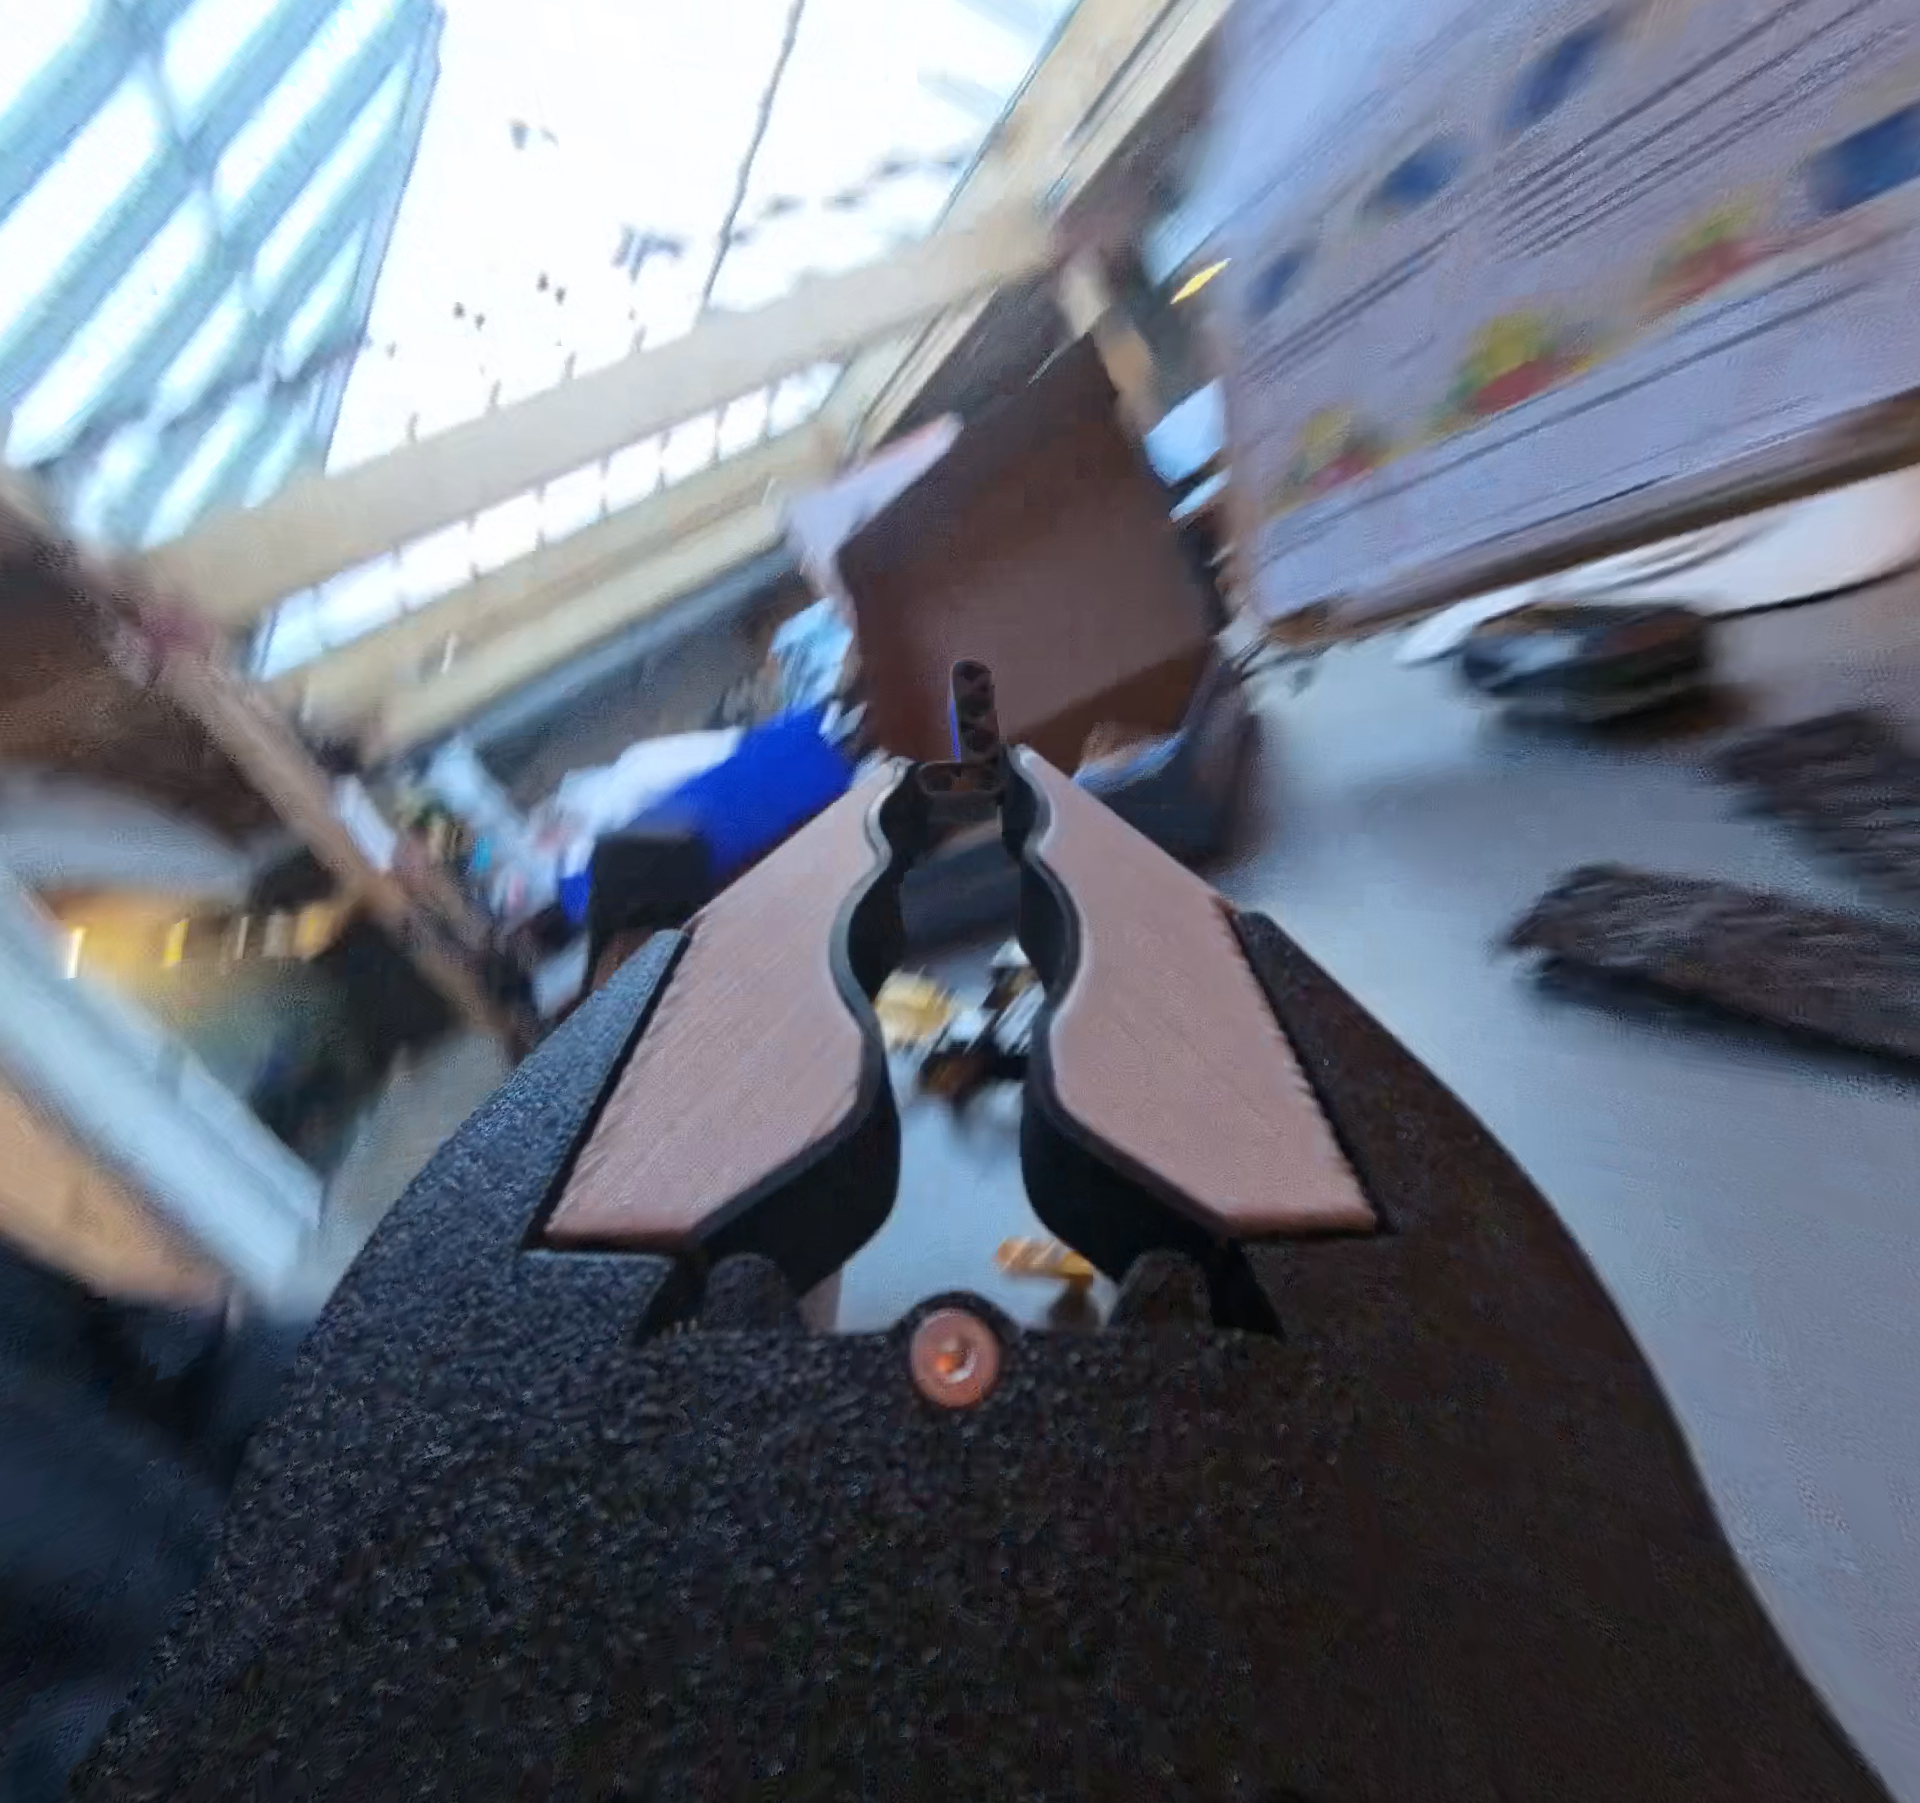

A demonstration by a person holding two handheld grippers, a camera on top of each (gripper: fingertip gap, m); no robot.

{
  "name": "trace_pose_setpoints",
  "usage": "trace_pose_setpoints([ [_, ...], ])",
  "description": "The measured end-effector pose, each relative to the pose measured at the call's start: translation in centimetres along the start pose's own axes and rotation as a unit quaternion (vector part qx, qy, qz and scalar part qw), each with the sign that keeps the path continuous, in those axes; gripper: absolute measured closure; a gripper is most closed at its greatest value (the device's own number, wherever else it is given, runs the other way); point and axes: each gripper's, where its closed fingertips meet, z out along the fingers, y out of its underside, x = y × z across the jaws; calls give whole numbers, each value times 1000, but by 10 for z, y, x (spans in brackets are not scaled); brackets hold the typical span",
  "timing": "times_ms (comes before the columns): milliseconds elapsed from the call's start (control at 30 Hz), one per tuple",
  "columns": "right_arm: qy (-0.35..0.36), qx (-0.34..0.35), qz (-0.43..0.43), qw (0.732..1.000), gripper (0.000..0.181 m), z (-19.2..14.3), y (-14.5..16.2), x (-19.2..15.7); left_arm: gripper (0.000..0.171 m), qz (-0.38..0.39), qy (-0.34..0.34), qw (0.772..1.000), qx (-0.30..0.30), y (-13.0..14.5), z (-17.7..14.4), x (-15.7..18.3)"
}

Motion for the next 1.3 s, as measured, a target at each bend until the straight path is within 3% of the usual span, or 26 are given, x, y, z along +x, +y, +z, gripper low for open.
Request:
trace_pose_setpoints([
  [67, -9, 26, -10, 1000, 171, -15, -48, 16, 165, -39, 11, 999, 9, 10, -2, -6],
  [100, -15, -14, -38, 999, 171, -11, -48, 12, 166, -51, 26, 998, 19, 5, -1, -5],
  [267, -30, -177, -125, 976, 169, 8, 3, -8, 165, 26, 54, 998, 7, -17, 3, 12],
  [367, 2, -245, -161, 956, 168, -2, 22, 13, 165, 71, 66, 995, -5, -12, 1, 21],
  [467, 42, -290, -170, 941, 168, -22, 27, 38, 166, 107, 32, 993, -42, -1, -1, 11],
  [700, 156, -277, -226, 921, 168, -88, -21, 75, 166, 175, 8, 981, -86, 15, -3, 0],
  [833, 222, -237, -281, 903, 168, -109, -90, 98, 166, 156, 23, 985, -76, 12, -3, 0],
  [933, 284, -253, -275, 883, 167, -121, -127, 145, 166, 138, 32, 988, -65, 9, -4, 0],
  [1067, 340, -295, -224, 864, 140, -136, -127, 192, 166, 135, 34, 988, -62, 8, -5, 0],
  [1200, 353, -277, -266, 853, 134, -139, -114, 179, 166, 133, 44, 988, -65, 9, -3, 2],
  [1233, 333, -271, -275, 860, 135, -133, -106, 164, 166, 136, 54, 987, -65, 9, -2, 4],
  [1300, 216, -267, -270, 899, 142, -108, -70, 109, 166, 145, 76, 984, -64, 11, -1, 11],
])
